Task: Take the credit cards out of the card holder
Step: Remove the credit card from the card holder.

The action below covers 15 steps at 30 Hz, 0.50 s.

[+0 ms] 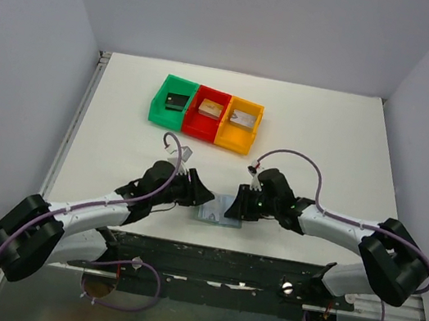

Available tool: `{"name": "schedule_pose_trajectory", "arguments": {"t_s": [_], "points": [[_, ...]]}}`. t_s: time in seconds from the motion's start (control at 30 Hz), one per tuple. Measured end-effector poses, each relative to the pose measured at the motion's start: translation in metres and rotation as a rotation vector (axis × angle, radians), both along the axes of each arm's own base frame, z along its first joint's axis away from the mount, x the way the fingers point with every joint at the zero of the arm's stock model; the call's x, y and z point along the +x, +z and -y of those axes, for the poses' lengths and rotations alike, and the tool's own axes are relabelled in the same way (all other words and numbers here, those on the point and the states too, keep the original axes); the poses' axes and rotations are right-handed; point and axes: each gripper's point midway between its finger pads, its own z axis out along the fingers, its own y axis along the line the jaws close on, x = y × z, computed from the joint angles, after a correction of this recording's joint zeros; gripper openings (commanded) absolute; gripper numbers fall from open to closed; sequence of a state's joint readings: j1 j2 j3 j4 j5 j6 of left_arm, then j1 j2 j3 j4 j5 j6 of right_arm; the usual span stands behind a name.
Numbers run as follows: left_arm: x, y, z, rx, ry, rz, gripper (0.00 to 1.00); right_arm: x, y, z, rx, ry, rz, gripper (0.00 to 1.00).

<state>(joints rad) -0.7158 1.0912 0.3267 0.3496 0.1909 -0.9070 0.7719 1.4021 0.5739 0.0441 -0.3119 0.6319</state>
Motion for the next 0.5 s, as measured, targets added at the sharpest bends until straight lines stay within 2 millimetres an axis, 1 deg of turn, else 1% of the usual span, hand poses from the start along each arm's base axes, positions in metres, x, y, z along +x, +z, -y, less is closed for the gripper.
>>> {"name": "schedule_pose_trajectory", "arguments": {"t_s": [0.17,0.4,0.47,0.5], "points": [[0.000,-0.014,-0.005,0.043,0.020,-0.032,0.50,-0.002,-0.004,0.001,-0.005,-0.004,-0.010,0.39],[-0.006,-0.056,-0.026,0.164,0.076,-0.135,0.50,-0.004,-0.009,0.005,-0.018,-0.008,-0.016,0.39],[-0.007,-0.066,-0.033,0.188,0.093,-0.163,0.50,-0.004,-0.010,0.006,-0.020,-0.010,-0.015,0.38],[-0.006,-0.067,-0.034,0.187,0.102,-0.170,0.50,-0.004,-0.010,0.006,-0.021,-0.011,-0.014,0.38]]}}
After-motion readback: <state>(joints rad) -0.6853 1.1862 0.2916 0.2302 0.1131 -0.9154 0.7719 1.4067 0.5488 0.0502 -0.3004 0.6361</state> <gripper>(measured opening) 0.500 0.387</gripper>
